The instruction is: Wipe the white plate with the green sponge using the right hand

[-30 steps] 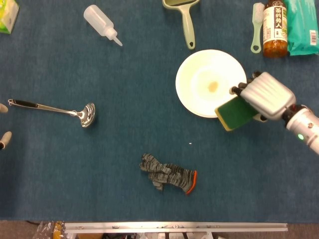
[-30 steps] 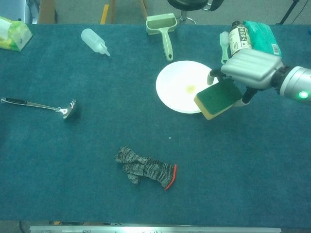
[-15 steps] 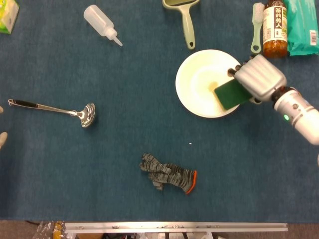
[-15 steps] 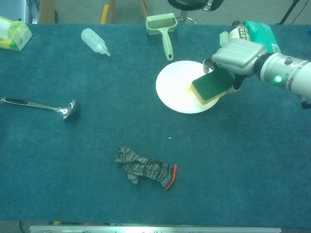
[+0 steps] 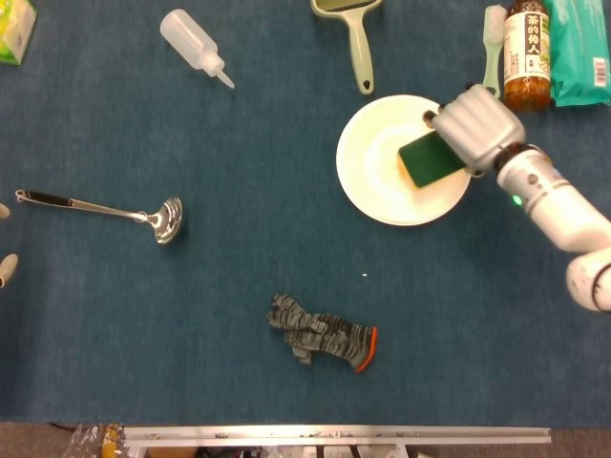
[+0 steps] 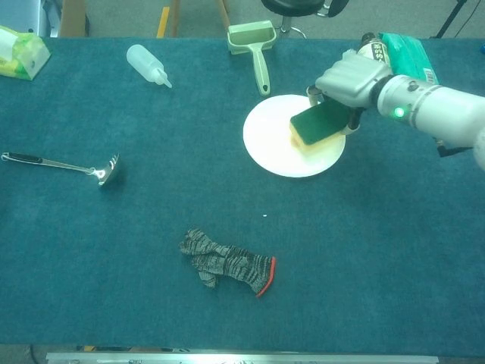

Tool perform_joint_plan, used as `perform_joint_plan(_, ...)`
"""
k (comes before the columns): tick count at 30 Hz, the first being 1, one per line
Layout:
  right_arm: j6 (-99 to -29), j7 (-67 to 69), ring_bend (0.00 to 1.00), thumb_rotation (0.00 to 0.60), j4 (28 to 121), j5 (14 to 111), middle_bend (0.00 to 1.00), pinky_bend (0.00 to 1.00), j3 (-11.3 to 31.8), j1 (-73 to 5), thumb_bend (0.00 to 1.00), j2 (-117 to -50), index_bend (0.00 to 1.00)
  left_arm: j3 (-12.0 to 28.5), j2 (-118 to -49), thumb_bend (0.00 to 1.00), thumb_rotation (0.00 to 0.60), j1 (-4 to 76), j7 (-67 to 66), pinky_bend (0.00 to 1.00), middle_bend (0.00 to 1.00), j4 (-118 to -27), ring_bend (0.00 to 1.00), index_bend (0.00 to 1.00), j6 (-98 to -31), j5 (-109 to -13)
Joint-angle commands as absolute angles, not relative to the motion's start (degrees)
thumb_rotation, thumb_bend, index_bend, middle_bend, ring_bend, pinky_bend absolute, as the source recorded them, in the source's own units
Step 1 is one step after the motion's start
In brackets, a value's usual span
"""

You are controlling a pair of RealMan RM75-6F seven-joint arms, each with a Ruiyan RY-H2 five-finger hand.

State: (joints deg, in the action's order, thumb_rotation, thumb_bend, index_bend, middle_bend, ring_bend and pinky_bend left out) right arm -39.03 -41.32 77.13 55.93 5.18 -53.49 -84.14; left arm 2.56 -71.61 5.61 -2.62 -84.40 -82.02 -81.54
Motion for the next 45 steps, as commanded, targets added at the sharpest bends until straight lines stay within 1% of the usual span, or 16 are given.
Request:
perform_joint_plan(1,-38.2,-43.3,0.50,0.600,75.7,53.8,0.54,0.37,4.9,-55.3,0.12,-85.7,0.34,2.5,-71.8,0.18,0.600,5.5,-2.0,0.36,0.30,-84.0,0.22,0.38,-82.1,-81.5)
perform_joint_plan(7,-37.7,-46.9,0.50,0.600,73.1,49.4,0.54,0.37,3.6,-58.5,0.12,-88.8,0.34,2.4,-72.4,0.18,0.600,5.0,0.5,0.36,0.30,-82.5,0.22,0.38,-82.1,-81.4)
perform_joint_plan(14,-38.2,-49.3,0.50,0.600,71.9,45.8,0.54,0.37,1.6,-60.4,0.12,-90.1,0.34,2.6,-72.5,0.18,0.600,4.7,2.2,0.36,0.30,-81.6,0.22,0.38,-82.5,-81.5)
perform_joint_plan(21,-39.9,-51.1,0.50,0.600,72.9,43.1,0.54,0.37,0.1,-61.3,0.12,-89.2,0.34,2.7,-72.6,0.18,0.600,4.6,2.7,0.36,0.30,-81.1,0.22,0.38,-82.3,-81.3)
perform_joint_plan(30,-43.9,-56.0,0.50,0.600,78.0,38.4,0.54,0.37,-1.8,-63.2,0.12,-86.1,0.34,2.7,-72.9,0.18,0.600,4.6,2.5,0.36,0.30,-81.1,0.22,0.38,-82.4,-81.5)
perform_joint_plan(37,-47.3,-61.9,0.50,0.600,82.3,32.4,0.54,0.37,-3.8,-65.4,0.12,-84.1,0.34,2.9,-73.0,0.18,0.600,4.6,2.6,0.36,0.30,-81.0,0.22,0.38,-82.4,-81.5)
perform_joint_plan(41,-48.2,-61.8,0.50,0.600,83.3,31.4,0.54,0.37,-3.5,-66.0,0.12,-84.1,0.34,2.8,-73.0,0.18,0.600,4.5,2.8,0.36,0.30,-80.8,0.22,0.38,-82.4,-81.5)
perform_joint_plan(45,-47.3,-60.6,0.50,0.600,82.0,32.0,0.54,0.37,-3.5,-66.3,0.12,-85.3,0.34,2.8,-73.2,0.18,0.600,4.4,3.2,0.36,0.30,-80.5,0.22,0.38,-82.4,-81.4)
